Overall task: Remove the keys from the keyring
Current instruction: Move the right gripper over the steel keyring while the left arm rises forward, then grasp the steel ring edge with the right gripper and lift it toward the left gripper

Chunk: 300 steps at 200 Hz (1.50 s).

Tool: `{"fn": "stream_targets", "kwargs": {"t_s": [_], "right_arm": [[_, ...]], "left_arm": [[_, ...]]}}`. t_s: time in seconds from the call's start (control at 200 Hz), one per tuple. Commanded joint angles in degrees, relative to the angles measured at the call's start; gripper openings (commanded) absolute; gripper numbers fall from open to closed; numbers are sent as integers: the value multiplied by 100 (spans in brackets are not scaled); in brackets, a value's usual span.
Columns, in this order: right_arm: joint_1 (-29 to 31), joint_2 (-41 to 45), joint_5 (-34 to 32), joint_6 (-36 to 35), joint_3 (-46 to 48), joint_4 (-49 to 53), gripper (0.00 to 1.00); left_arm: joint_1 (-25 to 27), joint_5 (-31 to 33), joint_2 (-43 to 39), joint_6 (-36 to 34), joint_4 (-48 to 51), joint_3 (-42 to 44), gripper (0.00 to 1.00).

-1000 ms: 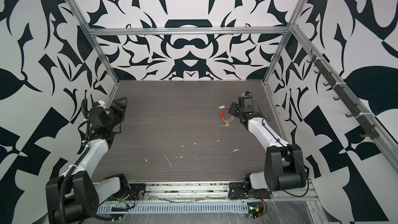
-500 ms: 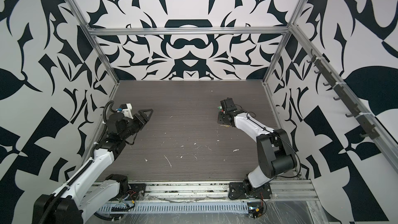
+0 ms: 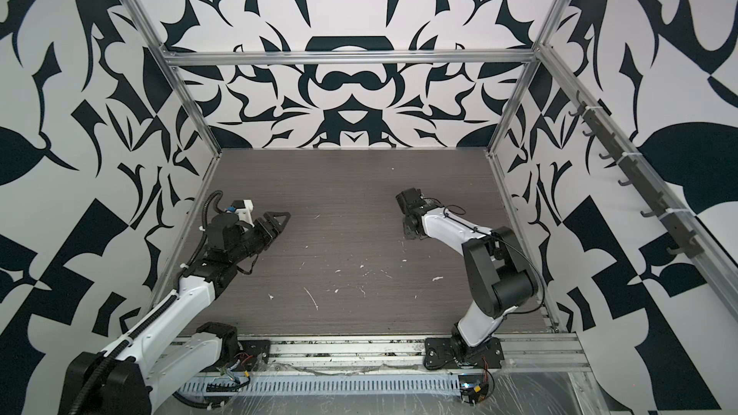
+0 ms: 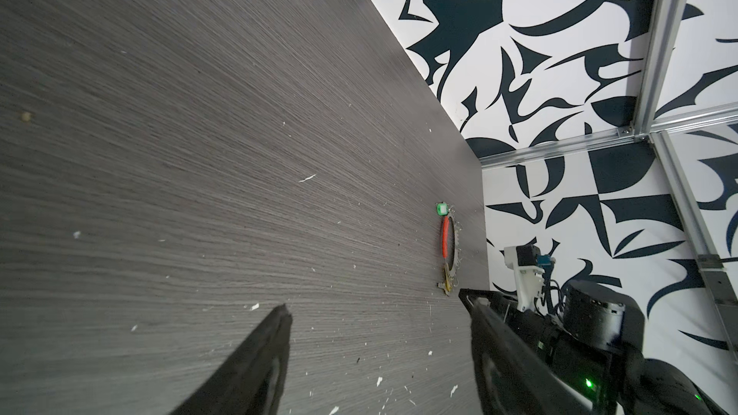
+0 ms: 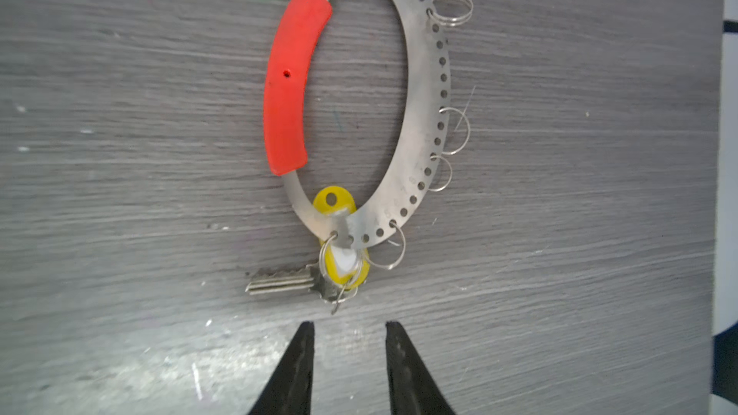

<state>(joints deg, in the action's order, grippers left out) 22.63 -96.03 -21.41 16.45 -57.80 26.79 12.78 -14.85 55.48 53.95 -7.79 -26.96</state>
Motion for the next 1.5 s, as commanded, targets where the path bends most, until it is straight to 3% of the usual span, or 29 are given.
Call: {"fn": "stream_targets", "kwargs": {"t_s": [0.0,0.98,1.2,1.375,1.495], "right_arm": [[110,-190,-477,-213,-390,195,32],[127,-957,-761,-364,-758,222,18],[207,-774,-742,-417,-682,127,0],[499,-552,-688,-457,-674,39,0],[727,-223,-295,-442,-689,-32,0]], "left_arm": [[32,-75,65,-1,-63,28,74],[41,-123,208,3,-91,2,73],[41,-115,149,10,-63,3,73],[36,-148,97,34,-60,-8,73],[41,-159,-26,3,18,-22,74]]}}
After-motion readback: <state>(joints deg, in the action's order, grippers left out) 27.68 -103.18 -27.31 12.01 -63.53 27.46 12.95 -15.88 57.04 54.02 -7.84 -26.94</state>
